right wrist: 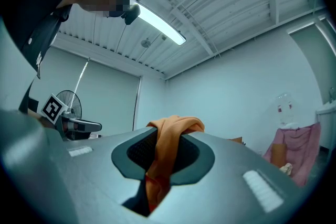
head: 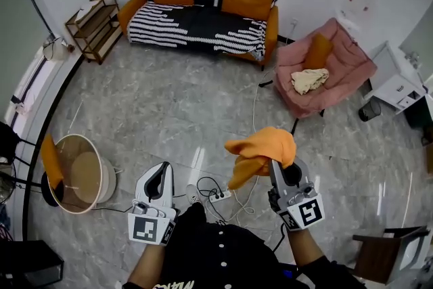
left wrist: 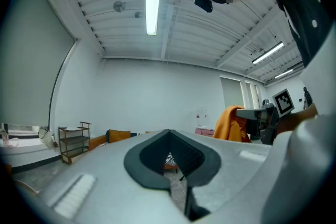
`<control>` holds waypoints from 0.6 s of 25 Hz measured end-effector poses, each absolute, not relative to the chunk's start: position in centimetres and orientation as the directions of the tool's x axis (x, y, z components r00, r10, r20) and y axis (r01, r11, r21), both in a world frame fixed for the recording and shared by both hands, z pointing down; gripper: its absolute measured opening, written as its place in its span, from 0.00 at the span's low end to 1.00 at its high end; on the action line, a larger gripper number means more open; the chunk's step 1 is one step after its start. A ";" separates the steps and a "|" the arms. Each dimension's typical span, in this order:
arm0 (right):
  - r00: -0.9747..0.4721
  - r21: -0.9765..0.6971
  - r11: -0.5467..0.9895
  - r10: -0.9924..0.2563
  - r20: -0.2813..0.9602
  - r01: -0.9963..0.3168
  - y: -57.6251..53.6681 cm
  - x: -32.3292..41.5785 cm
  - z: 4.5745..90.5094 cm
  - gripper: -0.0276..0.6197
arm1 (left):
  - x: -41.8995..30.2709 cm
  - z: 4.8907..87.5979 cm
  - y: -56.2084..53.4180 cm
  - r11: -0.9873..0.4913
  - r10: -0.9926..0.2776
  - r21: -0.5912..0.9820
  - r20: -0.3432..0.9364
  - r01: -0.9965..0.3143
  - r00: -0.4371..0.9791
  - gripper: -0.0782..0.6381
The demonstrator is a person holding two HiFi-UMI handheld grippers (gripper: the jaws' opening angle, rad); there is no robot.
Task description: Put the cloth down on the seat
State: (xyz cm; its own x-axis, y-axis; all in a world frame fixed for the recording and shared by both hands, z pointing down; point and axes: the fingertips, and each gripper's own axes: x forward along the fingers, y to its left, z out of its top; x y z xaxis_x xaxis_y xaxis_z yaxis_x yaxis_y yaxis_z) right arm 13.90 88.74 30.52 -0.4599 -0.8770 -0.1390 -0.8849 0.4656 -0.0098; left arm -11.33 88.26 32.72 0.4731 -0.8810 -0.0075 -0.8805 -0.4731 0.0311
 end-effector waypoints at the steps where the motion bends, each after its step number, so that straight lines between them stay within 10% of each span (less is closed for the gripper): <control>1: -0.458 -0.006 0.462 -0.880 -0.126 -0.887 87.8 13.7 30.7 0.16 | -11.6 32.7 87.4 -0.477 -0.879 0.030 -0.011 -0.878 0.477 0.11; 15: -0.418 0.004 0.423 -0.893 -0.169 -0.906 77.1 9.1 29.4 0.16 | -16.2 31.5 76.1 -0.514 -0.858 0.011 -0.032 -0.858 0.513 0.11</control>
State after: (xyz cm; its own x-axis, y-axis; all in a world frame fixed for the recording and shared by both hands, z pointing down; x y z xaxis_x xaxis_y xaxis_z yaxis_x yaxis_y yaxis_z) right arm 9.05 77.07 29.40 -0.4175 -0.8929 -0.1686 -0.9062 0.4229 0.0041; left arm -16.22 76.05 31.51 0.5132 -0.8577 -0.0321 -0.8579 -0.5137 0.0111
